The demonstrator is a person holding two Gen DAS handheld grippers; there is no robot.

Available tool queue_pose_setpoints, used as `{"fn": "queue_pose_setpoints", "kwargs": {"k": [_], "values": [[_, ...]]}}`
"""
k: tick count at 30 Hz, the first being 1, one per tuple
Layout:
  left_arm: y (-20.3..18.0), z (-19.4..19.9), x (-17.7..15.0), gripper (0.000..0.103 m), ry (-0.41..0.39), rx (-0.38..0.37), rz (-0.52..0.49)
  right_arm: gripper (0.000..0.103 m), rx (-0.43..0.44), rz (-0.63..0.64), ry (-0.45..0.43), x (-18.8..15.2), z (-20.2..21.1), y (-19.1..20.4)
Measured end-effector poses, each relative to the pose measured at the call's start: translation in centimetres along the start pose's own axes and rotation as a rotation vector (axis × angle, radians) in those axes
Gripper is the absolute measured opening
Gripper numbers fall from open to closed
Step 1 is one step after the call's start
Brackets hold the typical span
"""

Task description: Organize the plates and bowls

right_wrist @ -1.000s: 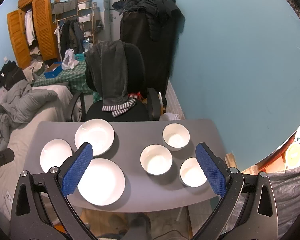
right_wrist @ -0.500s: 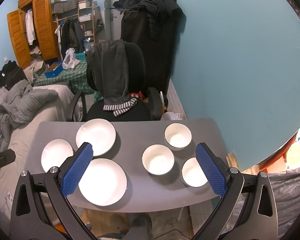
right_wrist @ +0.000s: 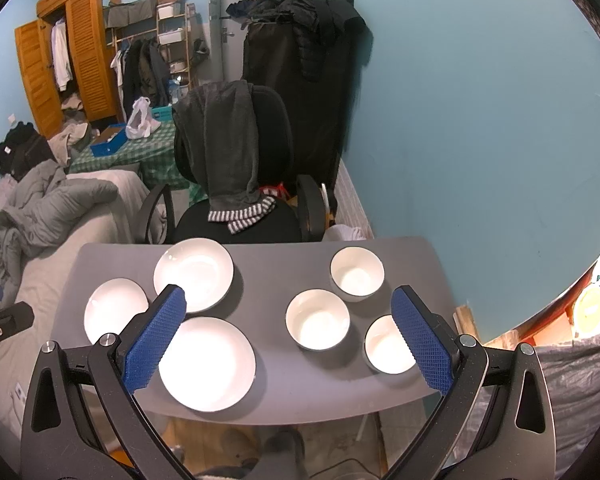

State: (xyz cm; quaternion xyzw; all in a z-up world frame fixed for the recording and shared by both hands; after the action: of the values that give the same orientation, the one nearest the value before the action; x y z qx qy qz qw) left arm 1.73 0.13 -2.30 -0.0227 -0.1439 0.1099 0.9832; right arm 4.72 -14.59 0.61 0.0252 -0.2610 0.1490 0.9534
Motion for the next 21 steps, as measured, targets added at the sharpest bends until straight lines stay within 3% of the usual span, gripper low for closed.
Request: {"fn": "queue_pose_setpoints", "kwargs": {"k": [7,21], "values": [[-0.1,0.0,0.0,0.089,-0.032,-0.004,0.0,0.1,0.004,0.003,-0.001,-0.3,0.0,0.5],[0.3,-0.3,-0.3,0.089,0.022,-0.022,0.017,0.1,0.014,0.019,-0.012,-0.7,-0.1,1.3]]}}
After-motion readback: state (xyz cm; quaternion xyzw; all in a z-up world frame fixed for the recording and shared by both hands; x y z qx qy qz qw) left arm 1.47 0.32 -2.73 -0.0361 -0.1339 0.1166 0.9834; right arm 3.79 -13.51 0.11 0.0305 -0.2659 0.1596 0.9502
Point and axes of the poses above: each gripper's, at about its wrist camera, not at the fingertips, and z roughly against the way its jaws point, y to its left, x to its top, the point moved 3 cm from there along -z, roughly the way its jaws point, and after that the axes turned 13 degrees about y, right-handed, at the moved point
